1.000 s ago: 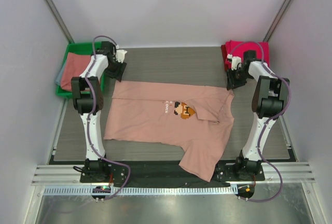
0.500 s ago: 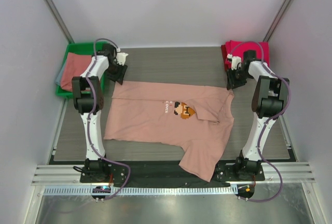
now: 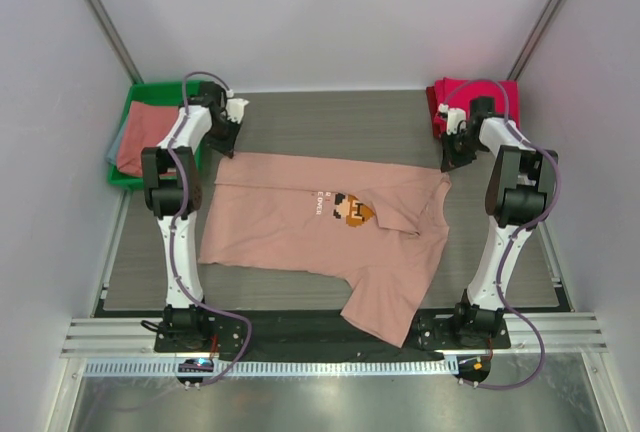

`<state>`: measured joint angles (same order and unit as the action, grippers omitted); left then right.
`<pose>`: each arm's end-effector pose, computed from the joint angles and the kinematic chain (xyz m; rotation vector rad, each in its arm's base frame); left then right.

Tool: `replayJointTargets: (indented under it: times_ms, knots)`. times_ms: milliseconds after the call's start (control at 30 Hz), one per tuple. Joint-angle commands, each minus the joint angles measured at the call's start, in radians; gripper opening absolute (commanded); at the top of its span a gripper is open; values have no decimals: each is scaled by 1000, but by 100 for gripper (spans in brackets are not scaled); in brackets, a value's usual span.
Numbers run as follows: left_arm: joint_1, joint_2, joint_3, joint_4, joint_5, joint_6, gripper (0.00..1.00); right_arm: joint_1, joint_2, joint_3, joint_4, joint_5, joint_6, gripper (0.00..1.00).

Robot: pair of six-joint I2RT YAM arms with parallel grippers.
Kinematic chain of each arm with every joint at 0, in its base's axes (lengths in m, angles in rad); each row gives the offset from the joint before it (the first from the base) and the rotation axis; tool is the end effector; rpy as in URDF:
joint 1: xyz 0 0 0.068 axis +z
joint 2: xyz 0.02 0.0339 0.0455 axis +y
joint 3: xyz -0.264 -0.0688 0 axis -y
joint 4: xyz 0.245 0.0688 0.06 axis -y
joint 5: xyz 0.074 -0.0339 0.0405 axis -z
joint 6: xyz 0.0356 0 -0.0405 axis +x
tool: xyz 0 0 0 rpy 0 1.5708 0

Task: Fold and stack the t-shirts
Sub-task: Fold the tshirt

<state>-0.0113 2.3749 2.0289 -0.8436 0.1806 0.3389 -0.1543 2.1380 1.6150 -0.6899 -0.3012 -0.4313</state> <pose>0.5014 -0.0121 0.1688 0.5231 2.6826 -0.1581 0.4383 -0.0575 0.1646 -0.4467 2.6674 0.2516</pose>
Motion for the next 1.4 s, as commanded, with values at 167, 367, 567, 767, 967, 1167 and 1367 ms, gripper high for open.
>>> replayJointTargets:
  times_ms: [167, 367, 567, 767, 967, 1167, 1367]
  knots:
    - [7, -186, -27, 32, -26, -15, 0, 1, -98, 160, -3, -32, 5, 1]
    - [7, -489, -122, 54, -35, -24, 0, 1, -334, 204, -3, -64, -37, 1]
    - [7, -791, -278, 67, -1, -46, 0, 1, -620, 115, 6, -65, -80, 1]
    - [7, -1113, -426, 61, -9, -34, 0, 1, -927, 53, 4, -73, -83, 1]
    - [7, -1420, -423, -18, -41, -8, 0, 2, -1268, 25, -105, -96, -175, 1]
    - [7, -1571, -351, -100, -46, -9, 0, 1, -1435, 167, -249, -108, -190, 1]
    - [7, -1536, -346, -132, -29, 18, 0, 1, -1379, 203, -234, -99, -193, 1]
